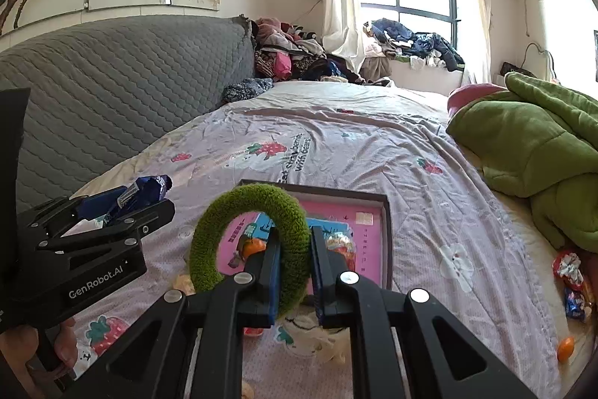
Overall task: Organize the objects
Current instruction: 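Lift and carry the blue packet with left tool while right tool carries the green ring to the tray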
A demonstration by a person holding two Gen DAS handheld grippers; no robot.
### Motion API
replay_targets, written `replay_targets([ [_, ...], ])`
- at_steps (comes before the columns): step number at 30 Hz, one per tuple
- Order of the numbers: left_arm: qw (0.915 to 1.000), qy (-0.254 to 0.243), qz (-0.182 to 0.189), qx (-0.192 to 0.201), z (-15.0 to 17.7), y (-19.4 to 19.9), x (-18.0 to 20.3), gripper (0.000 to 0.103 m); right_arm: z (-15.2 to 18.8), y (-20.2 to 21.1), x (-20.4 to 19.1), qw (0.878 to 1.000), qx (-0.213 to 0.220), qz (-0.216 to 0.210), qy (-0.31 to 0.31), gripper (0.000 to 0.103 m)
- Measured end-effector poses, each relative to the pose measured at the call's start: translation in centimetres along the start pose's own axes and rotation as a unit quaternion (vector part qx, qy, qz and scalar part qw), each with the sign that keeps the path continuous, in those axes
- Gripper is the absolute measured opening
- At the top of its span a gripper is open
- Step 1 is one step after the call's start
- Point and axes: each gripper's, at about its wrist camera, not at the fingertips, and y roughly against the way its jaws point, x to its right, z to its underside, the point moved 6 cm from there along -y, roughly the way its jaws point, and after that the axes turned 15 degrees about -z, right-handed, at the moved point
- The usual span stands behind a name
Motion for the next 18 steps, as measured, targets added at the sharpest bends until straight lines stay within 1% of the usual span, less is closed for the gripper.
replay_targets([
  [3, 1.0000, 0.005, 0.001, 0.000, -0.6, -0.7, -0.1, 0.059, -0.6, -0.2, 0.7, 1.000, 0.005, 0.002, 0.000, 0.014],
  [10, 1.0000, 0.000, -0.001, 0.001, -1.5, -2.6, 0.2, 0.059, -2.3, -1.3, 1.7, 1.000, 0.012, 0.002, 0.013, 0.014],
  [14, 1.0000, 0.002, -0.005, 0.002, -2.1, -4.0, 0.4, 0.059, -2.8, -2.3, 2.2, 1.000, 0.018, -0.002, 0.018, 0.014],
  [18, 0.9999, 0.009, -0.008, -0.001, -2.5, -5.8, 0.5, 0.059, -2.8, -3.7, 2.9, 1.000, 0.016, -0.003, 0.017, 0.014],
])
